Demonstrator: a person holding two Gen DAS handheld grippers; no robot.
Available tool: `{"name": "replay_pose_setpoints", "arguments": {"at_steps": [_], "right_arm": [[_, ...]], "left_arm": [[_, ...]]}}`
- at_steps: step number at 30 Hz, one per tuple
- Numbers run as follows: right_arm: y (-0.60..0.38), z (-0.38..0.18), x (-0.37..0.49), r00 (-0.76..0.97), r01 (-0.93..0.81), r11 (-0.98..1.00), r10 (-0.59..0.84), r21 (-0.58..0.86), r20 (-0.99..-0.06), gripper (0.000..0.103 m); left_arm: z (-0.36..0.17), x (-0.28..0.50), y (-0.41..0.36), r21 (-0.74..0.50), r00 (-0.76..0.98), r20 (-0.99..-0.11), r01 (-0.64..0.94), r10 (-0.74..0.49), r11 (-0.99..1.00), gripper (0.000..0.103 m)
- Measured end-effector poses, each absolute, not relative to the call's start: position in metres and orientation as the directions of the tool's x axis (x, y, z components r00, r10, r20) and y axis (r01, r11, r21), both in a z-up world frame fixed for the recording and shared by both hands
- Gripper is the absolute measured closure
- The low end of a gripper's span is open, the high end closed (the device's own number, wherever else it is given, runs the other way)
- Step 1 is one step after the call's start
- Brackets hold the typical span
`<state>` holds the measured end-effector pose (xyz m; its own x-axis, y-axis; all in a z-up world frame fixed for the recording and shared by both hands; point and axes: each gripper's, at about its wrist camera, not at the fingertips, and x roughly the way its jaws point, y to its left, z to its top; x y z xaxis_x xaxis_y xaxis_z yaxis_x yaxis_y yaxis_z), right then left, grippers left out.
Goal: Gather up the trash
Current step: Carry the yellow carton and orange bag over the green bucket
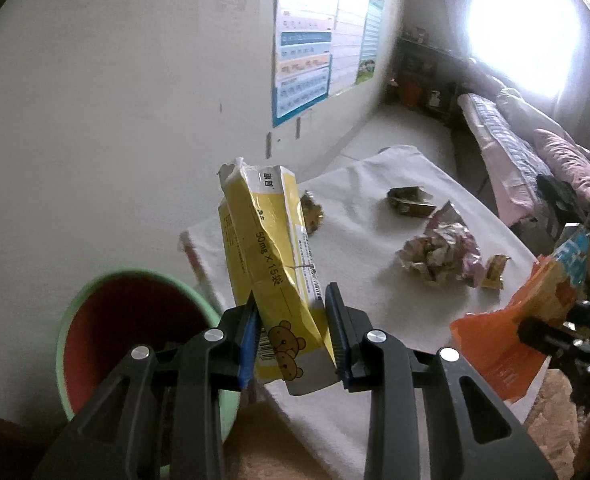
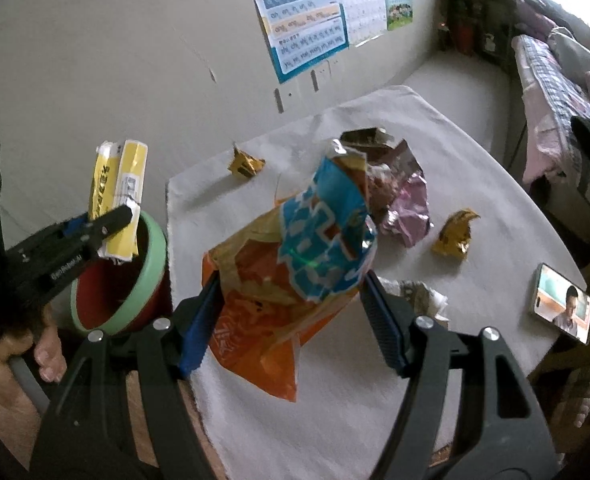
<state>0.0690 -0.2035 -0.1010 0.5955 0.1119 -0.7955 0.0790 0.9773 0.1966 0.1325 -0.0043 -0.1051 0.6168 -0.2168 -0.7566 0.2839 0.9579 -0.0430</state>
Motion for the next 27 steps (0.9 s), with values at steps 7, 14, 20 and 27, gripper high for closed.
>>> {"name": "replay_pose_setpoints", "arguments": {"at_steps": [7,14,20,27], "right_arm": [[-0.166,-0.108,0.086,0.572,-0.005,0.976,0.182,0.219,-0.8,0.036],[-0.117,-0.116,0.109,0.55,-0.109,0.97,0.242,0.218,-0.799,0.036],[-0.076,-0.121,0.135,0.524,-0.193,0.953,0.301,0.234,-0.797,0.036],[-0.029,-0.136,0.163,0.479,-0.264,0.939,0.327,0.222,-0.815,0.036]], "left_arm": [[-0.115,0.13,0.025,-0.012,0.616,-0.774,0.22,-0.149,0.975,0.074],[-0.125,0.126,0.079,0.034,0.617,-0.786,0.103,-0.037,0.994,0.074],[-0.132,0.121,0.129,0.06,0.597,-0.801,-0.005,0.052,0.998,0.074],[-0.15,0.118,0.166,0.038,0.554,-0.829,-0.083,0.078,0.996,0.074]]}}
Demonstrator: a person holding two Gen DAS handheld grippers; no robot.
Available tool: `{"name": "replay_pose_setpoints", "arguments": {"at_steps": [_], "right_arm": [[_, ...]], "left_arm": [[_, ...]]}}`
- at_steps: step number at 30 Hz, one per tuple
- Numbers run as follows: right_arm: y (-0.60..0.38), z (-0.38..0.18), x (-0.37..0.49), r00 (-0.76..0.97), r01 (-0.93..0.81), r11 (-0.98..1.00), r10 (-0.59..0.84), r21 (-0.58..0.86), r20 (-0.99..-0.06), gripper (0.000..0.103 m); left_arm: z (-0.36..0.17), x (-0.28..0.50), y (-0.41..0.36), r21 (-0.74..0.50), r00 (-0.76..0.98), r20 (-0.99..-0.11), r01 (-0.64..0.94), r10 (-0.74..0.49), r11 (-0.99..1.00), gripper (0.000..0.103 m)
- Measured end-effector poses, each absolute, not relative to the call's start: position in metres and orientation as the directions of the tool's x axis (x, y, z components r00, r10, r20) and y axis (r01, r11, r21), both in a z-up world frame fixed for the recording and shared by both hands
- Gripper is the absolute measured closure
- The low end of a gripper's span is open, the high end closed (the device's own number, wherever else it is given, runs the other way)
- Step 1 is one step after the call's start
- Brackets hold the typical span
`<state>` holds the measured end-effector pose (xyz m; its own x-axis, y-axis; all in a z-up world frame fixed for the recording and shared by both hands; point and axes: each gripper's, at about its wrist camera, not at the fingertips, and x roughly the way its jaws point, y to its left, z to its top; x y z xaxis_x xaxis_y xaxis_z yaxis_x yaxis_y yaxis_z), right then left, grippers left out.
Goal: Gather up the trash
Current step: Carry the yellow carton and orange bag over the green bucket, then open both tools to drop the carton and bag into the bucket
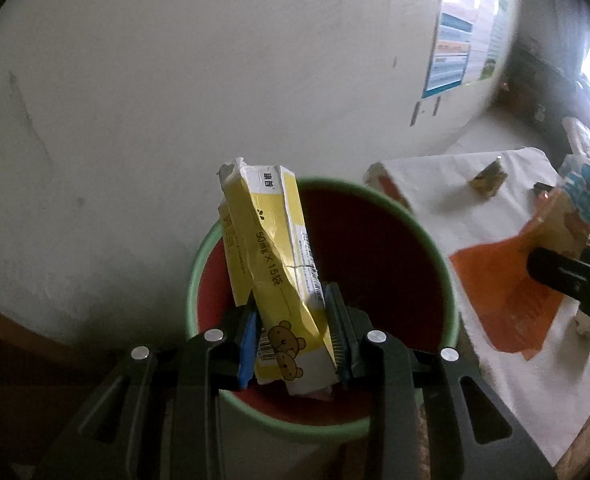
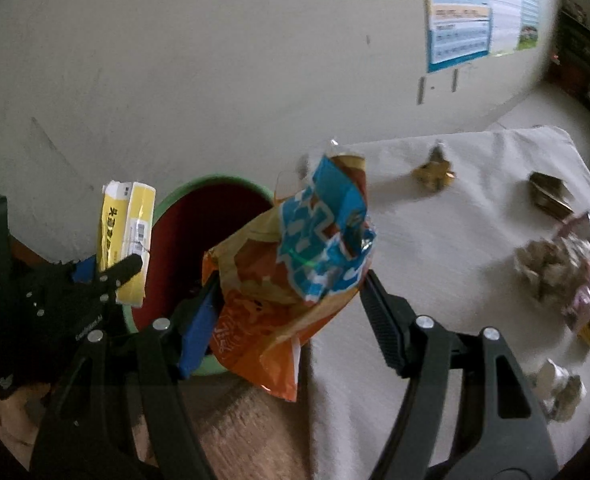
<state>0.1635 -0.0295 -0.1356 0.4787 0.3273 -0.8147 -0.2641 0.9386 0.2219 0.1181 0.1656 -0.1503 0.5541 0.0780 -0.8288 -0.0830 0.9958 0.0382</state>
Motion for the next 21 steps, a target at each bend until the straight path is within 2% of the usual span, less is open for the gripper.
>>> {"name": "replay_pose_setpoints", "arguments": {"at_steps": [6,10,12,14,18,21], "right_arm": [[0.0,-0.139,0.177,0.465,-0.308,0.933,0.32,0.188,-0.825,0.035],[0.013,-0.138,0.184,0.454,-0.333,0.922,0.341,0.198,-0.823,0.032],[0.018,-0.137,0.185,0.448,-0.338,0.918,0.35,0.207,-0.823,0.031],[0.017,-0.137,0.186,0.446,-0.339,0.915,0.361,0.218,-0.819,0.024],[0.018,-0.136,0.184,0.445,-0.341,0.912,0.372,0.23,-0.815,0.024],[0.012,-0.134,0.181,0.447,-0.328,0.914,0.374,0.24,-0.812,0.024]], "left_arm": [[-0.159,0.117,0.178,0.026,0.539,-0.839,-0.11,0.081,0.994,0.074],[-0.167,0.12,0.177,0.026,0.516,-0.853,-0.104,0.076,0.994,0.07],[-0.168,0.12,0.178,0.024,0.518,-0.852,-0.109,0.078,0.994,0.056],[-0.168,0.12,0.179,0.025,0.52,-0.85,-0.112,0.081,0.993,0.05],[-0.167,0.12,0.18,0.026,0.523,-0.848,-0.126,0.089,0.992,0.043],[-0.165,0.118,0.182,0.021,0.525,-0.846,-0.134,0.089,0.991,0.043]]}}
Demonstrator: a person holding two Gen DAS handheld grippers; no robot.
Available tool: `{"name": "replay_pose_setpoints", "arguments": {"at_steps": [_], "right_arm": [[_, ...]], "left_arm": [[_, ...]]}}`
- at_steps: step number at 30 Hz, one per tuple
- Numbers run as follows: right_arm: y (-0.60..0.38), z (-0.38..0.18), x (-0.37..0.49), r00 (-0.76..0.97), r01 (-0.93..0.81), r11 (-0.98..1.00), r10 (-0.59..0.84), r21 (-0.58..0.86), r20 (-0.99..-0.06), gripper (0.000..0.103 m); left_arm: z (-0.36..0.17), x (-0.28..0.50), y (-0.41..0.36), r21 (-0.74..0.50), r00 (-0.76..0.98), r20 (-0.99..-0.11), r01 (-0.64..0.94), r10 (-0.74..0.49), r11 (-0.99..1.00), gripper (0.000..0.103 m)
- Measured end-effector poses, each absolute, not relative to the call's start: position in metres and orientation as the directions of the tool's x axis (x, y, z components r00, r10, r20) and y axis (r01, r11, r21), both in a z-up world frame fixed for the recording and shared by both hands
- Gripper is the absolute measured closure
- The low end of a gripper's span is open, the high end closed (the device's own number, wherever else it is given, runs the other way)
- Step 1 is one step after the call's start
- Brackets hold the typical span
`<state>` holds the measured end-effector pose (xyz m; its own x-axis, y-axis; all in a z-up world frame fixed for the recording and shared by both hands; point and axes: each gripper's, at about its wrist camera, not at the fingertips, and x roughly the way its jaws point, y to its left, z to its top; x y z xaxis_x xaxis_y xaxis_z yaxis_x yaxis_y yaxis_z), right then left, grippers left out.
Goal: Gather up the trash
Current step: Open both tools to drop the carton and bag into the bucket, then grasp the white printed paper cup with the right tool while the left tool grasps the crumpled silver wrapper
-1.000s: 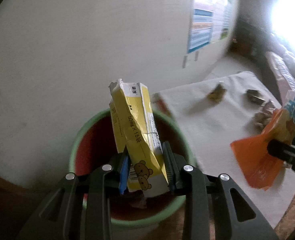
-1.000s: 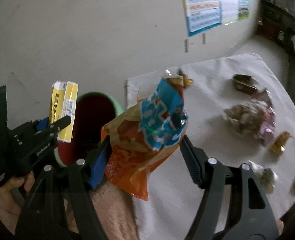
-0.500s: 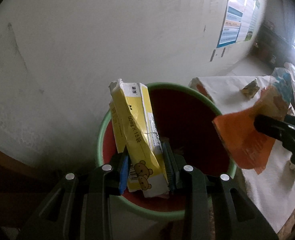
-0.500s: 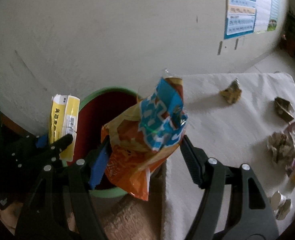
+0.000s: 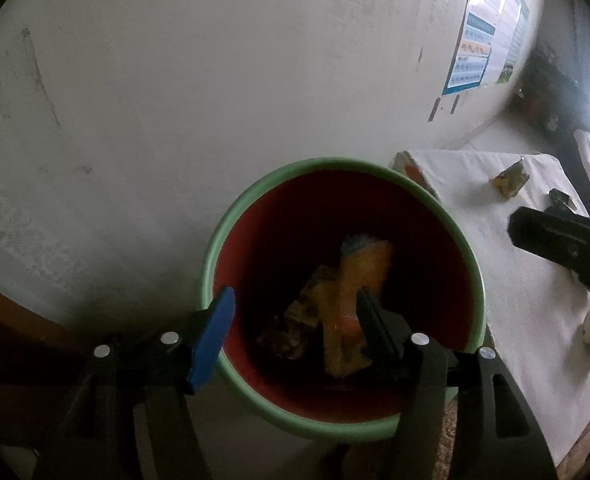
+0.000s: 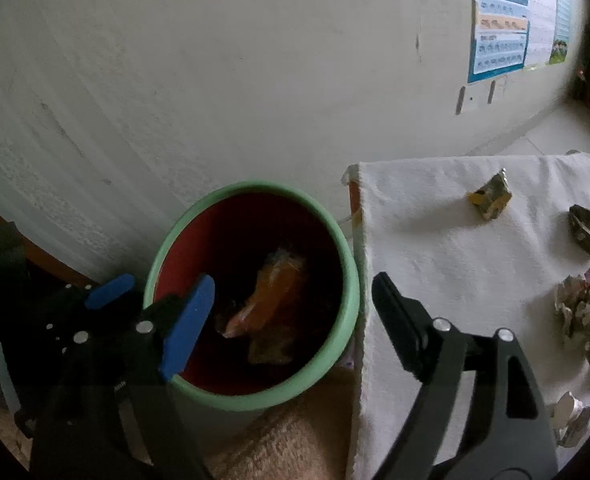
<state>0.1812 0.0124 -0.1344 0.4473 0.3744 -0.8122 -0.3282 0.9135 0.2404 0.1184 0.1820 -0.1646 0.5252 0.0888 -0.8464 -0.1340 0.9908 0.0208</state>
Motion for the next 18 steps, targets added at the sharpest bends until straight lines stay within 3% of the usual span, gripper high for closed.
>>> {"name": "replay_pose_setpoints", "arguments": {"at_steps": [8,15,18], "right_arm": [[-0.067,-0.145,0.154,0.469,-0.189,0.961,0.269,0.203,-0.841,0.02],[-0.2,-0.149,0.116,0.517,0.118,0.991,-0.009,0.061,-0.856,0.02],[-0.252,-0.16,0.1,0.485,0.251,0.966,-0.069,0.063,-0.872,0.017]], "left_arm": [[-0.161,0.119,0.17,0.01,0.533,-0.844,-0.107,0.066,0.994,0.043],[-0.155,0.119,0.143,0.009,0.542,-0.84,-0.045,0.031,0.999,0.043],[-0.151,0.119,0.132,0.007,0.545,-0.838,-0.015,0.014,1.0,0.043]]}}
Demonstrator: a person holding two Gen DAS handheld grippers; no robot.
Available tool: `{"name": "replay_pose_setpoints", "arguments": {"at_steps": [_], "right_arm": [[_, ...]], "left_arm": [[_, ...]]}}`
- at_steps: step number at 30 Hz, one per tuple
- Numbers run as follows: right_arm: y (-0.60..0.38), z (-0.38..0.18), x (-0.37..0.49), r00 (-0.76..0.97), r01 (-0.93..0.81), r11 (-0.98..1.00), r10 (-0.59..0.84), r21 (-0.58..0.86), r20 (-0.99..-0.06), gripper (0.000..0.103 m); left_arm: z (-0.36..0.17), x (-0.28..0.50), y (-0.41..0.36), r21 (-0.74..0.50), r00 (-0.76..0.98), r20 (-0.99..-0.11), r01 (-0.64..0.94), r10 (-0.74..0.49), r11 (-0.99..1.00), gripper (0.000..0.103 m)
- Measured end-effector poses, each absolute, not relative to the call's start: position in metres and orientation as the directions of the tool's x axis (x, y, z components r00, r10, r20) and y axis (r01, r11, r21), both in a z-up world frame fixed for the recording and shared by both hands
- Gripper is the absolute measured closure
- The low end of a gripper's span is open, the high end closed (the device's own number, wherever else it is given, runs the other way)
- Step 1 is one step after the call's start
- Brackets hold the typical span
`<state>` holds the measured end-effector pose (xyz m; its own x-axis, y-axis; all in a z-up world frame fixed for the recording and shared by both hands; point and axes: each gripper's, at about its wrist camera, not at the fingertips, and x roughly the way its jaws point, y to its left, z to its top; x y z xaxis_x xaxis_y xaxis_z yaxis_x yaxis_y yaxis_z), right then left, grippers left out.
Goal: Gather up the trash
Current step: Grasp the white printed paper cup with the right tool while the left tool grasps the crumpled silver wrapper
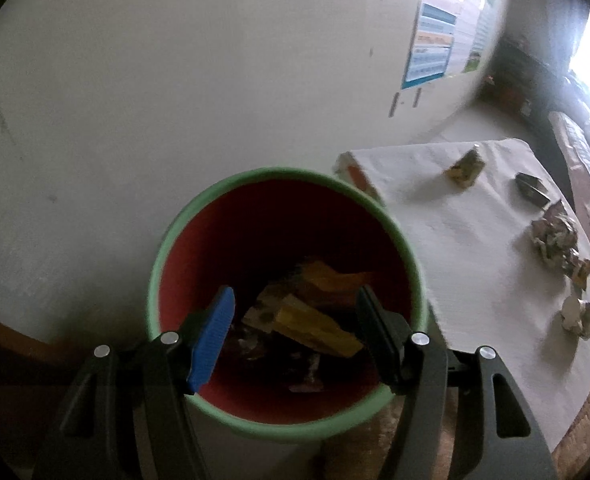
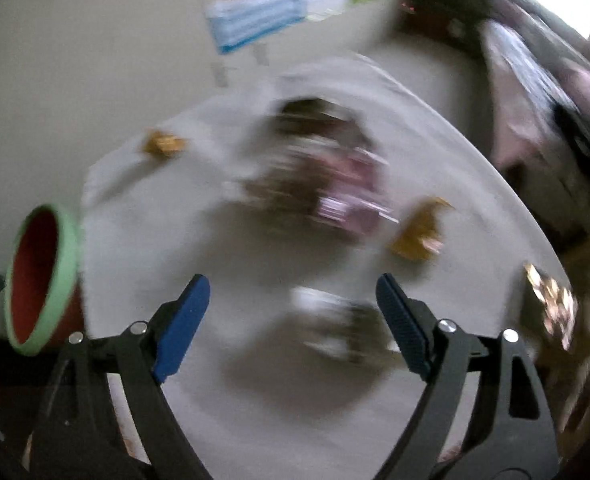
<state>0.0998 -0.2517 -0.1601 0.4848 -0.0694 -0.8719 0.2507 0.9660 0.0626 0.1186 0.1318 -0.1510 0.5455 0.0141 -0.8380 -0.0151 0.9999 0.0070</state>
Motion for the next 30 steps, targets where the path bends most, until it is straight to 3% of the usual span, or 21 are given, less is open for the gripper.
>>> {"name": "replay_pose_setpoints", "arguments": {"at_steps": [11,14,19,30], "right_arm": [[-0.287,-0.218,0.082,0.376,0.353,0.926,-0.01,0.133,-0.926,0.008],[-0.288,-0.218,0.081,0.405,0.351,0.921,0.013,0.169,-0.914,0.022],[-0.283,-0.202,0.07,0.446,0.304,0.935,0.03,0.183,-0.895,0.023],[-0.277,-0.178,0.031,0.516,0.256,0.929,0.103,0.267,-0.85,0.023]], "left_arm": [[-0.136,0.115,0.081,0.013,0.56,-0.827,0.103,-0.047,0.995,0.042],[-0.132,0.113,0.067,0.014,0.563,-0.824,0.132,-0.063,0.991,0.042],[-0.128,0.119,0.034,-0.011,0.557,-0.822,0.196,-0.12,0.981,0.042],[-0.134,0.156,-0.114,-0.093,0.531,-0.769,0.456,-0.355,0.885,0.042]]}}
